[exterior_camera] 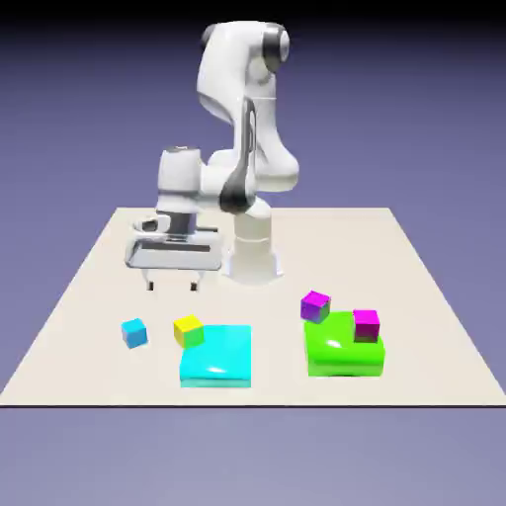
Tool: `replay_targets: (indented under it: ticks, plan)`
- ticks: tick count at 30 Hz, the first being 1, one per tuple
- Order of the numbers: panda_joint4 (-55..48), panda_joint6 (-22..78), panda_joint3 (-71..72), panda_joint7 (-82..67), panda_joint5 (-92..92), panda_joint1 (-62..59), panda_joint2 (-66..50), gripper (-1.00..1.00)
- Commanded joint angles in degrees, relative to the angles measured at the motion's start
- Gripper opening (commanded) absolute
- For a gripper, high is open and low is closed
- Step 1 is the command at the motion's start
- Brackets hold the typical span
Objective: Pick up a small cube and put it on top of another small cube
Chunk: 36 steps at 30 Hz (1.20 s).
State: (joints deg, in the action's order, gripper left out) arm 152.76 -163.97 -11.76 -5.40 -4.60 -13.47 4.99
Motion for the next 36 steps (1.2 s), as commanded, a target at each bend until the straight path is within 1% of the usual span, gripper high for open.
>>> replay_targets:
  ticks: [1, 11, 13, 19, 20, 21, 27, 30, 36]
  plan:
    - [-0.43, 0.52, -0.61, -2.50, -0.24, -0.58, -1.44, 0.00]
    - [-4.72, 5.75, -6.74, -27.41, -2.64, -7.88, -15.84, 0.00]
    - [-4.82, 5.87, -6.88, -27.98, -2.69, -8.04, -16.17, 0.00]
    - [-7.46, -3.86, 1.92, -33.64, -10.20, -15.26, -28.53, 0.00]
    - [-7.46, -3.86, 1.92, -33.64, -10.20, -15.26, -28.54, -1.00]
    - [-7.46, -3.86, 1.92, -33.64, -10.20, -15.26, -28.54, -1.00]
    - [-4.82, 5.90, -6.83, -27.88, -2.66, -8.09, -16.20, -1.00]
    - [-8.25, 10.60, -1.66, -24.19, 3.49, -10.26, -18.89, -1.00]
    - [-18.44, 21.26, 8.68, -22.71, 18.44, -8.13, -21.73, -1.00]
